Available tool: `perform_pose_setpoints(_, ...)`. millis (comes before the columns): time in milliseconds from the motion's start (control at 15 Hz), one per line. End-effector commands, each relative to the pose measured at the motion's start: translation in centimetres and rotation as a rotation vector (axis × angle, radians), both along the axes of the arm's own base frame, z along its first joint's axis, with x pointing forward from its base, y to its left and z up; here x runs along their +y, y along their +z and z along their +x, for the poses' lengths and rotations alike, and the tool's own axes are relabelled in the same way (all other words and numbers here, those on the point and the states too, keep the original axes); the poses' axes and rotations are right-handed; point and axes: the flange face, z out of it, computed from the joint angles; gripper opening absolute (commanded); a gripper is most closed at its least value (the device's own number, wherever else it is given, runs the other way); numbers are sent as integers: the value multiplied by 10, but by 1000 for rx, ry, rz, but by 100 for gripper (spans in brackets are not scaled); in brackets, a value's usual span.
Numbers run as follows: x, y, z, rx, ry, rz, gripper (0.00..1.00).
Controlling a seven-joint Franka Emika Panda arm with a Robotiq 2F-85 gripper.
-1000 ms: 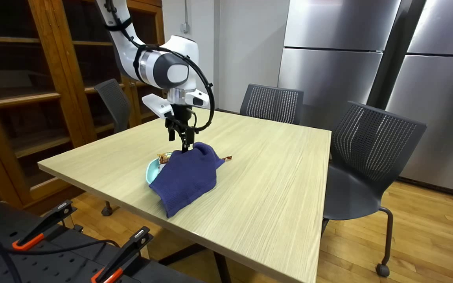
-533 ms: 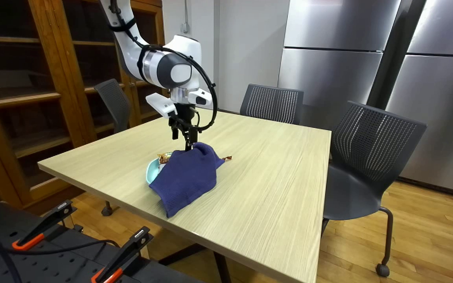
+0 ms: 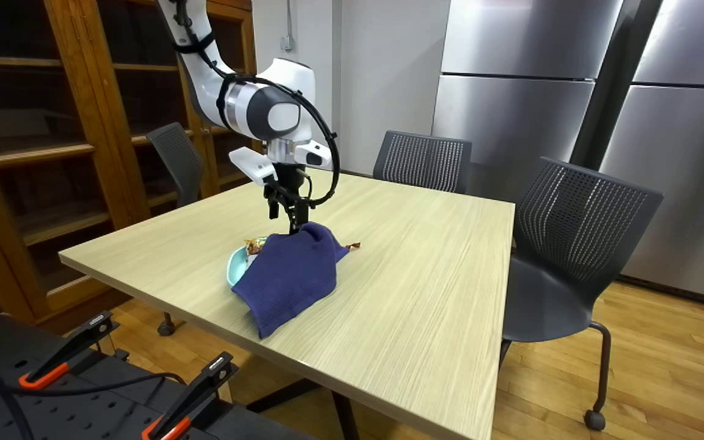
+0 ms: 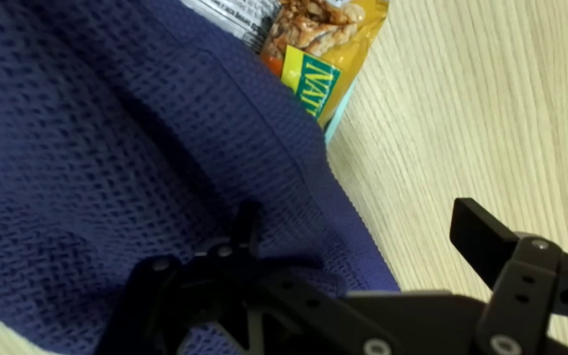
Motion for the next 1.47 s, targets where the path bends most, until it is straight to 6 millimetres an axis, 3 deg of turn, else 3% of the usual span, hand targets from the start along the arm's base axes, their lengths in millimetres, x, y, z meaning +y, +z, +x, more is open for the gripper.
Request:
perform_pose_setpoints(0, -2, 0, 6, 19, 5, 20, 75)
perform_pose_setpoints(67, -2, 1, 7, 17, 5, 18, 74)
perform_pose_setpoints(667, -7, 2, 6, 15, -2, 17, 3)
perform_pose_setpoints(733, -7, 2, 6, 15, -2, 17, 0)
perform_pose_setpoints(1267, -7, 4, 6, 13, 2, 15, 0)
perform_pose_setpoints(1333, -6, 5, 6, 13, 10, 12, 26)
perform_pose_setpoints(1400, -5, 8, 4, 10, 22, 10, 27)
